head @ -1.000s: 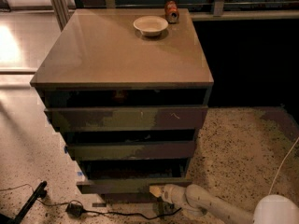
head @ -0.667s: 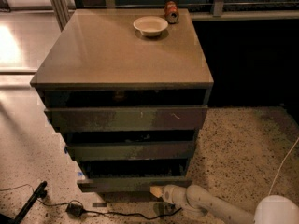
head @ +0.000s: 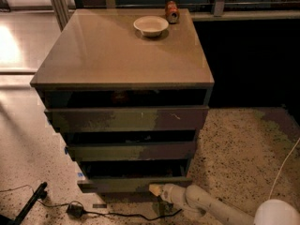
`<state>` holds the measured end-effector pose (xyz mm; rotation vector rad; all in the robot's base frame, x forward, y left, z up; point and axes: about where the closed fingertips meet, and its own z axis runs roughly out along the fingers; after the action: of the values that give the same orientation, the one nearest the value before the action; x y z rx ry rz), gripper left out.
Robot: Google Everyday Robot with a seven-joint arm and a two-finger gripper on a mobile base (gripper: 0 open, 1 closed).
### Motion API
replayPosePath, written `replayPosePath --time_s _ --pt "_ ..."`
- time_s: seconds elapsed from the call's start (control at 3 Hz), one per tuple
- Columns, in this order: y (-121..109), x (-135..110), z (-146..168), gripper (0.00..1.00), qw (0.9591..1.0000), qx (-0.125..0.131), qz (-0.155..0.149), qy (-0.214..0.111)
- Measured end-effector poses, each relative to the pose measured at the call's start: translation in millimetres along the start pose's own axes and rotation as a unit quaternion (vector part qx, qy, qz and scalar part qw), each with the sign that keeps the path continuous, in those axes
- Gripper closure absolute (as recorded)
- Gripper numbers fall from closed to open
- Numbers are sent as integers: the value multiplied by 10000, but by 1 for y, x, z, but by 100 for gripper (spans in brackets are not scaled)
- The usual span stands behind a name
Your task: Close bottom drawer
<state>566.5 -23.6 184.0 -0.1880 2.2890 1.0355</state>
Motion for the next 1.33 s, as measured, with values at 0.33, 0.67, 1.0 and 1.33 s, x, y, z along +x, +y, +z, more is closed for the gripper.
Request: replayPosePath --time_s 0.33,0.67,1.0,1.33 --pt "4 -15 11 100 9998 -51 36 -185" --pt "7 -32 23 100 9992 -142 121 -362" --pt "0 -34 34 100 9990 -159 169 -385" --pt "-3 -46 56 100 9981 -228 136 -561"
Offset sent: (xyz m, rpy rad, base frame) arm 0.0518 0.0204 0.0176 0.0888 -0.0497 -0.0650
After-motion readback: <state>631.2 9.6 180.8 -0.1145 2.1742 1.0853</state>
